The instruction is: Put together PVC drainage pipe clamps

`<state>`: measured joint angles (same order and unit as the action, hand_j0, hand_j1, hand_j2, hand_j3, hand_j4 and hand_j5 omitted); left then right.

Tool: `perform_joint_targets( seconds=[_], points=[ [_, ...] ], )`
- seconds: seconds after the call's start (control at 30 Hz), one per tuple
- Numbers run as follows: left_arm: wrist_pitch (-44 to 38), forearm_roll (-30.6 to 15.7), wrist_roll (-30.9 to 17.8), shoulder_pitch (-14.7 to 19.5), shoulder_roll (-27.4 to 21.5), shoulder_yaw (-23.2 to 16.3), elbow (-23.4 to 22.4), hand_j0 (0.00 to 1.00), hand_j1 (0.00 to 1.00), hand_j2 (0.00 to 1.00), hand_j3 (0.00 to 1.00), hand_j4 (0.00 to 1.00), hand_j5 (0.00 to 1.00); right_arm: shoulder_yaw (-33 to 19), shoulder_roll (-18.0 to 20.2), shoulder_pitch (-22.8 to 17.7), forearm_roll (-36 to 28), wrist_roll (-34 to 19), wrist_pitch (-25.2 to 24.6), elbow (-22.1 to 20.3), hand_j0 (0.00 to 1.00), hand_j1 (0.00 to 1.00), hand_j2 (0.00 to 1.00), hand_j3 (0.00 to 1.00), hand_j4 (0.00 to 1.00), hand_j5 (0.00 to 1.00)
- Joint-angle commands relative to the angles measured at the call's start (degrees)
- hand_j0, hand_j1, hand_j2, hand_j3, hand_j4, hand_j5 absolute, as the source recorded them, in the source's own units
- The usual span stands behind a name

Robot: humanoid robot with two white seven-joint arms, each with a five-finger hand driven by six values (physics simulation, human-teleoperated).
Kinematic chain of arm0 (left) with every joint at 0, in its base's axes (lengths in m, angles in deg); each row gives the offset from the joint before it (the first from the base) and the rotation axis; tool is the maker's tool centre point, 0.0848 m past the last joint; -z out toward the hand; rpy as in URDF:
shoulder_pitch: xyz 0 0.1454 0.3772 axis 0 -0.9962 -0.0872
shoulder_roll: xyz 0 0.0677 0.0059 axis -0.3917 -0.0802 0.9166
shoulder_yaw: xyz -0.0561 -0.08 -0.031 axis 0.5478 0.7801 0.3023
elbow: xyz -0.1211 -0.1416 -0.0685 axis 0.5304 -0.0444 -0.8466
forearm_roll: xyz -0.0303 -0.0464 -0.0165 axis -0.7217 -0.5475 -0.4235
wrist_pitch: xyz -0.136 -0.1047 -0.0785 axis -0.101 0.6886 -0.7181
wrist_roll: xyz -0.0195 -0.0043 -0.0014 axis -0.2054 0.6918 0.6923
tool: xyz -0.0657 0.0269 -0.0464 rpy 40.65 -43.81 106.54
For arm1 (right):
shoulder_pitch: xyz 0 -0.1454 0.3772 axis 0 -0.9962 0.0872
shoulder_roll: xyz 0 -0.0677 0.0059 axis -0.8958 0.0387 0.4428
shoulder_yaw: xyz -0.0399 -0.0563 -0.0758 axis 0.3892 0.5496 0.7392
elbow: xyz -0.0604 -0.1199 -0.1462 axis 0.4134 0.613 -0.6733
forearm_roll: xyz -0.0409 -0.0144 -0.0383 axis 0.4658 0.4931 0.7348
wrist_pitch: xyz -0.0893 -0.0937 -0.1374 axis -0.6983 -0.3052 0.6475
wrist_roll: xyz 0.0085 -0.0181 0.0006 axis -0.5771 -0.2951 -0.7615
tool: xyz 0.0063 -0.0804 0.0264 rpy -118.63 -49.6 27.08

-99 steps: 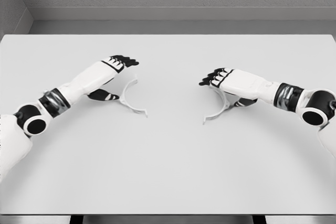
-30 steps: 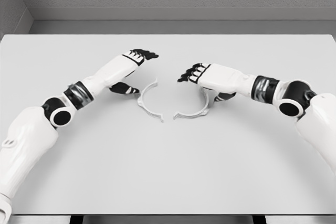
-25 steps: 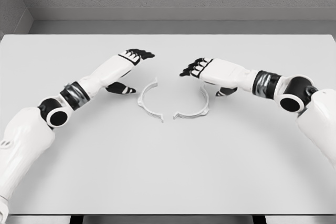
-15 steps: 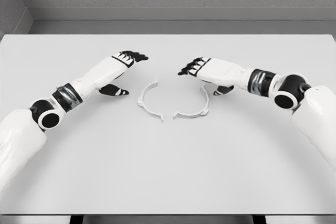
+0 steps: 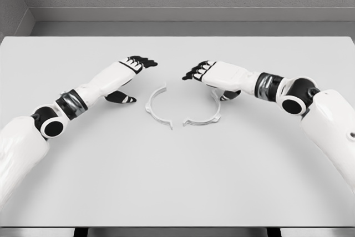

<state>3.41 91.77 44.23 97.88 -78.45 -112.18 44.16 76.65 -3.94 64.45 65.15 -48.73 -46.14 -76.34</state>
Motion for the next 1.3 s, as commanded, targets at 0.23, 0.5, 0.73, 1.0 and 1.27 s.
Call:
perform_joint_targets(
  seconds=[0.23,0.5,0.73,1.0,1.27],
  points=[
    [0.0,-0.2,0.0,0.0,0.1,-1.1,0.0,1.00,1.00,1.00,1.00,1.00,1.00,0.6,-1.7,0.4,0.2,0.0,-0.2,0.7,1.00,1.00,1.00,1.00,1.00,1.00],
    [0.0,-0.4,0.0,0.0,0.3,-1.1,0.0,1.00,1.00,1.00,1.00,1.00,1.00,-0.3,0.7,1.3,-0.5,0.1,-0.6,0.0,1.00,1.00,1.00,1.00,1.00,1.00],
    [0.0,-0.2,0.0,0.0,0.9,-1.1,0.0,1.00,1.00,1.00,1.00,1.00,1.00,-7.1,10.0,-4.0,-3.5,0.0,-0.2,-12.7,1.00,1.00,1.00,1.00,1.00,1.00],
    [0.0,-0.6,0.0,0.0,1.2,-1.6,0.6,1.00,1.00,1.00,1.00,1.00,1.00,-5.7,11.0,-9.1,-3.2,-0.1,-0.1,-16.9,1.00,1.00,1.00,1.00,1.00,1.00],
    [0.0,-0.5,0.0,-0.1,1.2,-1.8,0.9,1.00,1.00,1.00,1.00,1.00,1.00,-2.6,10.5,-10.8,-3.1,-0.4,-0.5,-18.2,1.00,1.00,1.00,1.00,1.00,1.00]
  ],
)
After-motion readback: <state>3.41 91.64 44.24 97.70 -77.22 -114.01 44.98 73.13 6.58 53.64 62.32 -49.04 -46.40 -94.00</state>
